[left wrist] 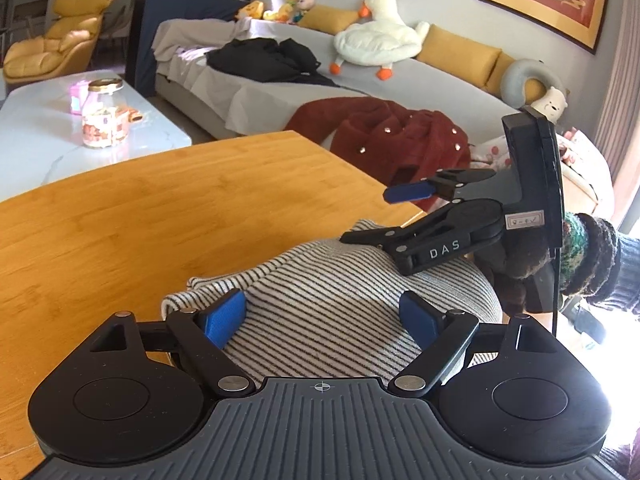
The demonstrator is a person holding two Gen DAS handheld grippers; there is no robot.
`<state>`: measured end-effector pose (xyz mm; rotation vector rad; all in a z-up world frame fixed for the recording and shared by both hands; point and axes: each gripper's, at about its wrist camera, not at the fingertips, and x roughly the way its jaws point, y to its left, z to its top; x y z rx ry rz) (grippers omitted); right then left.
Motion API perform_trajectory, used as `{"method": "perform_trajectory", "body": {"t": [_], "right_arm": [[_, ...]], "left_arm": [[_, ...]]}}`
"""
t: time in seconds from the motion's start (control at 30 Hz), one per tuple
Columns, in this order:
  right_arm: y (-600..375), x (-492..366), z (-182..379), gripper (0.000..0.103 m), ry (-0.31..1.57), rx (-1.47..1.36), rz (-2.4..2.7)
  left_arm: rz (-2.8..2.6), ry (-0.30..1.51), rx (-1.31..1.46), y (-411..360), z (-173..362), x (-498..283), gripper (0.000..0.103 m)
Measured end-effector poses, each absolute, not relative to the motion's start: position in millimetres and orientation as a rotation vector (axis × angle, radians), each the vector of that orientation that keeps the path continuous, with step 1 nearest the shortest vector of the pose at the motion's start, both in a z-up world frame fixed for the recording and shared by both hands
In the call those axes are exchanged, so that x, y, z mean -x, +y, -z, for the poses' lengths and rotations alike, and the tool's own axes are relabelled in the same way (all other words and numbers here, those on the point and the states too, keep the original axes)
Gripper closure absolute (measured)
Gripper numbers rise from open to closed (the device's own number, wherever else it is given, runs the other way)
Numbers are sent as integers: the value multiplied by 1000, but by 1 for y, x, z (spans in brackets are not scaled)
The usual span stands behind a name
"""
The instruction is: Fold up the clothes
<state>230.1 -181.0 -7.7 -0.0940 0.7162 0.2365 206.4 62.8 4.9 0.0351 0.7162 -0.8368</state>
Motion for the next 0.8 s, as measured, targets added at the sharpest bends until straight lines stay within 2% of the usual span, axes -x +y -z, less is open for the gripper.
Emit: {"method": "perform_trajectory", "body": {"t": [0.1,0.17,0.27,0.47,0.53,0.63,0.73,0.8], "right_arm": [[-181,-216,2,0,677,129,-233],[-190,-205,-9,0,678,80,-241],[-211,-184,-23,0,728,-77,-294],[-232,-131,-29,0,853,-256,-411],[-235,-117,-25,0,898,-315,-446],[-231,-111,-2,0,1001,-508,-545],[-217,-123,24,13,1071,-631,-597],[-215,-140,30,32,1082,-680,-580]], "left_arm": [[823,674,-101,65,-24,-199,18],[803,638,-121,69,-38,-198,11],[800,643,-142,68,-46,-204,11],[816,758,-119,57,-20,-239,10],[811,813,-57,60,-7,-254,6],[808,890,69,71,9,-271,5],[800,938,158,81,20,-276,5],[791,945,198,88,23,-272,5]]}}
